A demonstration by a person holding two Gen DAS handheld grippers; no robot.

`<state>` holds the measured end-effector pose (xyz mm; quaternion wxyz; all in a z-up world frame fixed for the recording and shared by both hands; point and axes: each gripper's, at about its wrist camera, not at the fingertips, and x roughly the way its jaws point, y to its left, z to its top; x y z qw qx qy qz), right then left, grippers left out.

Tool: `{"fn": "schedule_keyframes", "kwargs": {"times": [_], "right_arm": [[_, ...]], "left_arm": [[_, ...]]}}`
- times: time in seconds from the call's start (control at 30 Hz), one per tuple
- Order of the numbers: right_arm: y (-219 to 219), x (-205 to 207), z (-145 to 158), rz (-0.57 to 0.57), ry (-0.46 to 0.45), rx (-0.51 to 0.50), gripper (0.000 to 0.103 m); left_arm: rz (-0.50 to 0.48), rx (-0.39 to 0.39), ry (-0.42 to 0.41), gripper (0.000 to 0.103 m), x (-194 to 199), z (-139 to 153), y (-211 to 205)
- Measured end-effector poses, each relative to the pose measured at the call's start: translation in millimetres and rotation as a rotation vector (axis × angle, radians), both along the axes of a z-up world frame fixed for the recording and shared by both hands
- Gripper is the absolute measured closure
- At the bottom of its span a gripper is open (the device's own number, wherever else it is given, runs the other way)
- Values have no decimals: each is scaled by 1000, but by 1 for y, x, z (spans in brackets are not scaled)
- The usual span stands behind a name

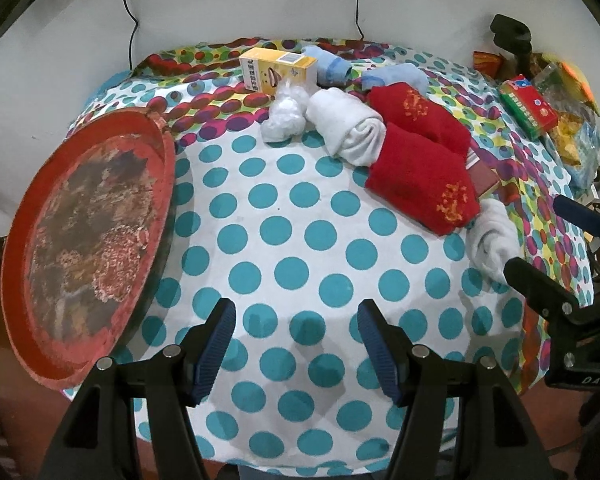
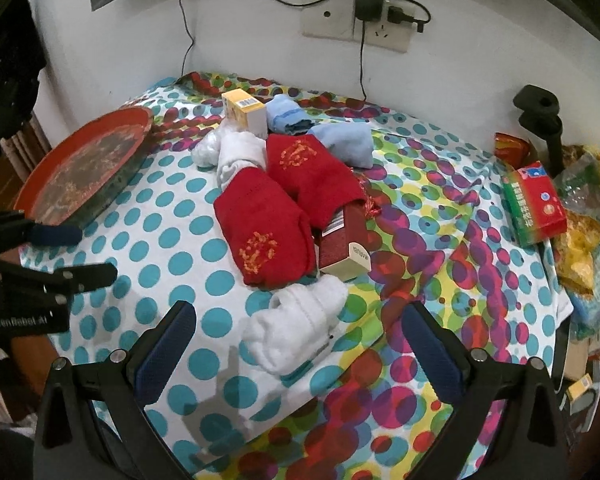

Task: Organize objects
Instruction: 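Move both grippers toward the socks on the cloth, then grasp the red sock with the left gripper while the right gripper grasps the white sock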

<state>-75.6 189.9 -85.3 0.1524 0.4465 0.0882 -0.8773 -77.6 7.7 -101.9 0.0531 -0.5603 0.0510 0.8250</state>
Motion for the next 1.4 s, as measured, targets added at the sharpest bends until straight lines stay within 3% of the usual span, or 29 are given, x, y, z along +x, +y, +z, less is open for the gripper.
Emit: {"fn": "schedule_keyframes", "kwargs": {"times": [0.07,0.17,0.27,0.4,0.53,0.67,0.9,1.07,1.23,1.4], "right_arm": [[-1,-3,-5,10,-9,4,5],[-1,-10,-16,22,-44,-10,20],[-1,-14,-27,21,-73,-24,22],[-2,-16,-37,30,-89,-37,34],[-2,-16,-44,40,-91,-47,44],[2,-14,-43,43,-62,-67,61],[22,-9,-43,22,-54,-135,63],[34,-8,-47,19,-61,-201,63],[37,-7,-48,30,-54,-226,63],[41,-6,-49,33,-48,-253,62]], "left_arm": [[-4,5,-3,38,-5,-5,0],[-10,14,-12,38,-11,-11,1],[-16,31,-17,38,-16,-15,3],[-22,54,-15,38,-23,-17,7],[-35,66,-18,38,-29,-18,14],[-57,86,-46,38,-36,-20,26],[-43,185,-112,38,-50,-21,47],[-55,256,-84,38,-59,-1,68],[-81,262,-44,38,-66,12,89],[-56,253,-71,38,-77,-1,99]]}}
